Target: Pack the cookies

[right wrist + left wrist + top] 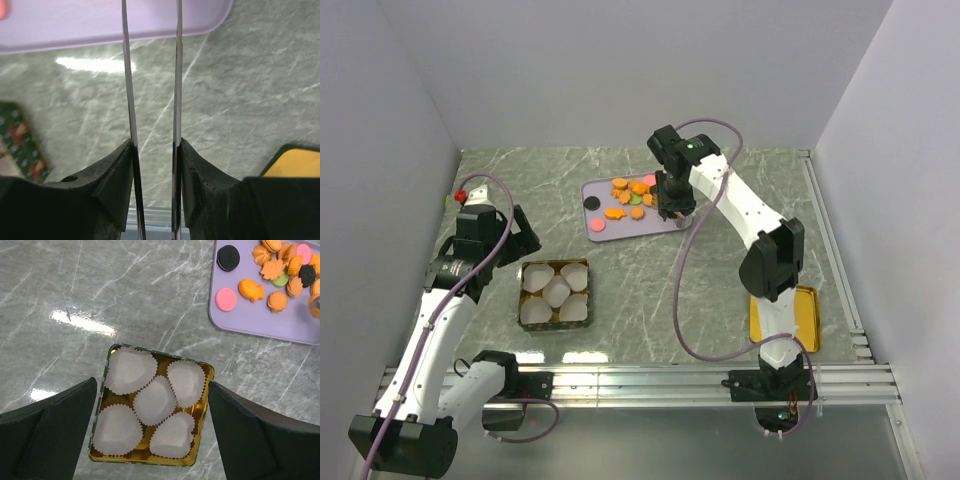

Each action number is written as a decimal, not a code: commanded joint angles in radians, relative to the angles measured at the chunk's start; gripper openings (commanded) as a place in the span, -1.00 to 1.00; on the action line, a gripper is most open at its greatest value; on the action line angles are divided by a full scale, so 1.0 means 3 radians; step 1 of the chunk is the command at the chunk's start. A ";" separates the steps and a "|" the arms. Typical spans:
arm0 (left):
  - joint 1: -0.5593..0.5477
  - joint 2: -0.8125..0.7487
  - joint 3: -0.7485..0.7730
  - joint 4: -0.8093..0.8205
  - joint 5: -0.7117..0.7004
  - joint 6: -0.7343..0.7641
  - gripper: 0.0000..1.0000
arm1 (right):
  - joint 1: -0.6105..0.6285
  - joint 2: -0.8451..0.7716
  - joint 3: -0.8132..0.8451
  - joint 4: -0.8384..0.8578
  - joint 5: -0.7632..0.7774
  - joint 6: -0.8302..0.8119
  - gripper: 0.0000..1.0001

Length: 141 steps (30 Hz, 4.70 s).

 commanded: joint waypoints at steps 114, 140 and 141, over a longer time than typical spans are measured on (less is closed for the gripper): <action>0.0549 -0.0223 0.0031 -0.0058 -0.0500 -0.0219 0.74 | 0.0114 -0.0070 0.0394 0.0188 -0.0361 0.0193 0.18; 0.0549 -0.0141 0.0036 -0.0058 -0.0439 -0.0189 0.62 | 0.0303 0.0395 0.0337 0.0111 -0.0064 0.0183 0.18; 0.0549 -0.0141 0.0031 -0.0058 -0.0439 -0.0189 0.62 | 0.0308 0.0426 0.0352 0.0096 -0.0049 0.0183 0.18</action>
